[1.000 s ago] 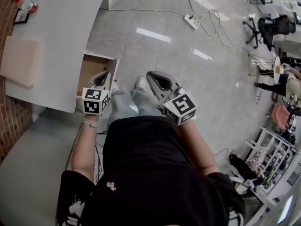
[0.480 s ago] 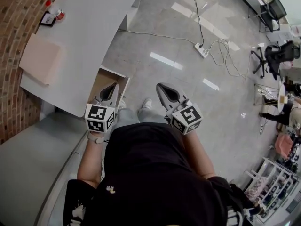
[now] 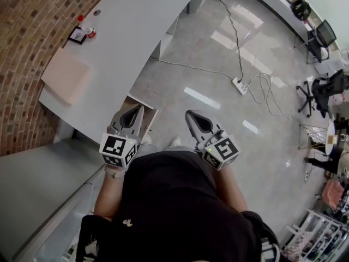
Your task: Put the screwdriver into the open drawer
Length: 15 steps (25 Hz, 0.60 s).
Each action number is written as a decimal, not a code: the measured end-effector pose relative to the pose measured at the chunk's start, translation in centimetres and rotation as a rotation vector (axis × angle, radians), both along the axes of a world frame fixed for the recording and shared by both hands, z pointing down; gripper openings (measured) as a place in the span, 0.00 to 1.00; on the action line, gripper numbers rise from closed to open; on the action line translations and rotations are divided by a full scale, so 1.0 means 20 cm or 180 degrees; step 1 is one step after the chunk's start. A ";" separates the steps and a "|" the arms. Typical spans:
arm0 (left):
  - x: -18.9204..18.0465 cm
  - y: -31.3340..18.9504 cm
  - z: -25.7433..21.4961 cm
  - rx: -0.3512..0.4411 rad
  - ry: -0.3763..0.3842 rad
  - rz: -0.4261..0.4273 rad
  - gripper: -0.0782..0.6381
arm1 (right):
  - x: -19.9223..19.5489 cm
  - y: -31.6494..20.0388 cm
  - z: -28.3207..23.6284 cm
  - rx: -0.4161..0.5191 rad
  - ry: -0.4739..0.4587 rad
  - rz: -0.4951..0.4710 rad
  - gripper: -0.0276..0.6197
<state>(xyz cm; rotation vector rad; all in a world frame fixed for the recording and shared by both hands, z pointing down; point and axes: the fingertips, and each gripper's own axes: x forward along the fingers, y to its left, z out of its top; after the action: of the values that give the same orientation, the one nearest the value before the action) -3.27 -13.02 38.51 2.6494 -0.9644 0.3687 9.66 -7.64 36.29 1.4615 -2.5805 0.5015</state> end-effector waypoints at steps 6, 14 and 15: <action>-0.04 0.01 -0.18 0.0274 0.0054 -0.0151 0.11 | -0.02 -0.01 -0.15 0.0248 0.0000 -0.0138 0.06; -0.14 0.05 -0.32 0.0454 0.0124 -0.0344 0.11 | -0.07 -0.01 -0.26 0.0380 -0.0012 -0.0248 0.06; -0.16 0.06 -0.33 0.0472 0.0120 -0.0368 0.11 | -0.08 -0.01 -0.26 0.0392 -0.0013 -0.0261 0.06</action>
<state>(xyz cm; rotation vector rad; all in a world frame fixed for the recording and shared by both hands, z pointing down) -6.41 -11.87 31.96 2.7041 -1.1686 0.2282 8.15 -7.88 31.04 1.3841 -2.7053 0.3411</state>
